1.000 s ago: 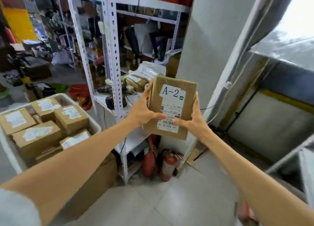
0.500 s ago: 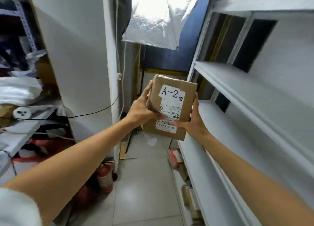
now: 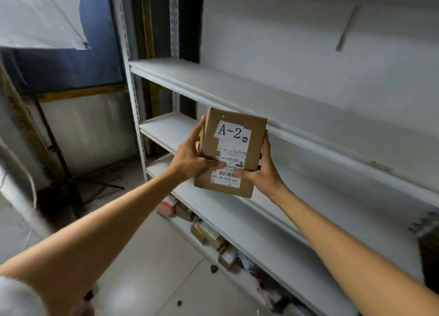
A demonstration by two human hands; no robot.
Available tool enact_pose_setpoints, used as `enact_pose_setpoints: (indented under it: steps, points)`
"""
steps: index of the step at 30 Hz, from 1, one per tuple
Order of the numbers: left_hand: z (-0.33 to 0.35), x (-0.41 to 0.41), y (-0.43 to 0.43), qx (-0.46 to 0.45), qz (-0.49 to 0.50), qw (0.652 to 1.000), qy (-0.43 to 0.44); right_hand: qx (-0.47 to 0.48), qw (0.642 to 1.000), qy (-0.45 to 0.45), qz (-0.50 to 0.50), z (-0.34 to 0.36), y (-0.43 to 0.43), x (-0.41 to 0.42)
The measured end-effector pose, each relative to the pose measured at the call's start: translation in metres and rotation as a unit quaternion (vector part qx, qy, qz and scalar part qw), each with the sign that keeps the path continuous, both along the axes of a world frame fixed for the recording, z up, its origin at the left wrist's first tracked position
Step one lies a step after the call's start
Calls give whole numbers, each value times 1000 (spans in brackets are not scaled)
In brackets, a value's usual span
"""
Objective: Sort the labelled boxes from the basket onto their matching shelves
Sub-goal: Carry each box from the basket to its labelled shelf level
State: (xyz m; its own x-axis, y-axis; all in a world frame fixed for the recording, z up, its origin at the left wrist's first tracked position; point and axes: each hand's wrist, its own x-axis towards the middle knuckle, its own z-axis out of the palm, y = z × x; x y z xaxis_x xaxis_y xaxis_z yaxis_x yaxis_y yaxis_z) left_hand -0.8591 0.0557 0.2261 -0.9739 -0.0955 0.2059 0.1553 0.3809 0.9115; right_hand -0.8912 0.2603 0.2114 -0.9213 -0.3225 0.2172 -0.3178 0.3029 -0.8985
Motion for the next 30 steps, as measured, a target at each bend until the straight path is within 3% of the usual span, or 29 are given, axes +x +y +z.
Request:
enact_pose_setpoints:
  steps: [17, 24, 30]
  points:
    - [2, -11, 139, -1, -202, 979, -5, 14, 973, 2, -232, 8, 135, 74]
    - [-2, 0, 188, 38, -283, 958, 4, 6, 952, 5, -307, 18, 169, 120]
    - [-21, 21, 221, 95, -354, 928, -60, 18, 935, -30, -352, 4, 195, 162]
